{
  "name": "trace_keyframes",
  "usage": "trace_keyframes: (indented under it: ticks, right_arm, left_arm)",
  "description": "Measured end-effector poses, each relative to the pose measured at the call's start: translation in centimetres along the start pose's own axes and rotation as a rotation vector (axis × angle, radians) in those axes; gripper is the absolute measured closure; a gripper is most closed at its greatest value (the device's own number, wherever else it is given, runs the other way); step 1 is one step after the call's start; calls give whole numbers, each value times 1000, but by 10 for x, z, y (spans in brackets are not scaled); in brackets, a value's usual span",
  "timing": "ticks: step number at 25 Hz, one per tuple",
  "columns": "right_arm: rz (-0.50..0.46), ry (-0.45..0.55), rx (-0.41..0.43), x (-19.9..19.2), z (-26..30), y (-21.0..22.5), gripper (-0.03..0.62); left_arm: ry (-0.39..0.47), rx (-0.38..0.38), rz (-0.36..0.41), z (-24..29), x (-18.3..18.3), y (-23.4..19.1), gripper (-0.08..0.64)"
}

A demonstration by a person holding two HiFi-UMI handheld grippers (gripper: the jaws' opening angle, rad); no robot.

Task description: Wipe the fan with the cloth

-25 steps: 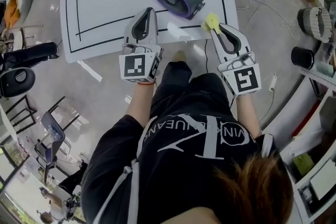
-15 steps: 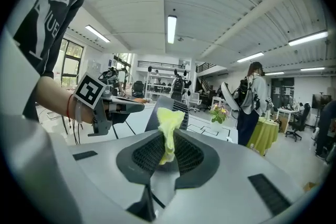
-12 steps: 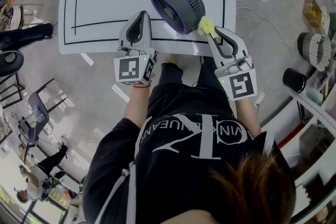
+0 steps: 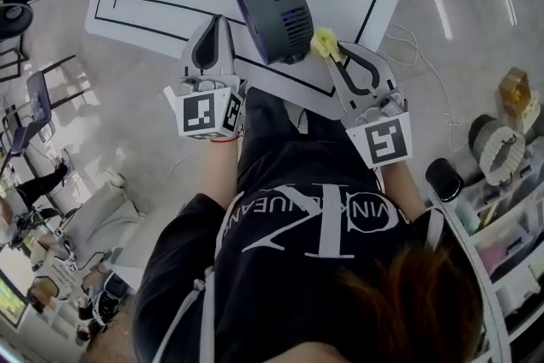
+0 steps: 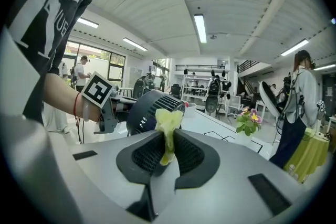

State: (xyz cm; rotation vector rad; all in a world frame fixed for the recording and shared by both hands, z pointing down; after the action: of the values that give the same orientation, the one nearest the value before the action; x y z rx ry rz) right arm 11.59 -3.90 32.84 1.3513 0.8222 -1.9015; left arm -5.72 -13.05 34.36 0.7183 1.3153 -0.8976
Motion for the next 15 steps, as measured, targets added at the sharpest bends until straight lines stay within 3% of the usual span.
trace_keyframes:
  ticks: [9,15]
  right_arm:
    - [-19,88,212,3,21,18,544]
    - [-29,147,284,13,36,17,545]
  left_arm:
    - [-24,200,-55,-19,-13,2,551]
    - [-33,274,-51,-36,-11,-5,551]
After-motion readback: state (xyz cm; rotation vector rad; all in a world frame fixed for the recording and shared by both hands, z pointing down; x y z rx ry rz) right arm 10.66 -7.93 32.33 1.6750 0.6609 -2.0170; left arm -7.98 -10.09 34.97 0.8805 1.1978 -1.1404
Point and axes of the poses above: the fingertips, and each gripper's own axes: z forward along the fingers, y to its right, x out of its top, the point moved 2 cm from there along -z, backward along the fingers, and after that the axes turned 3 degrees about y, right-handed, at the moved point
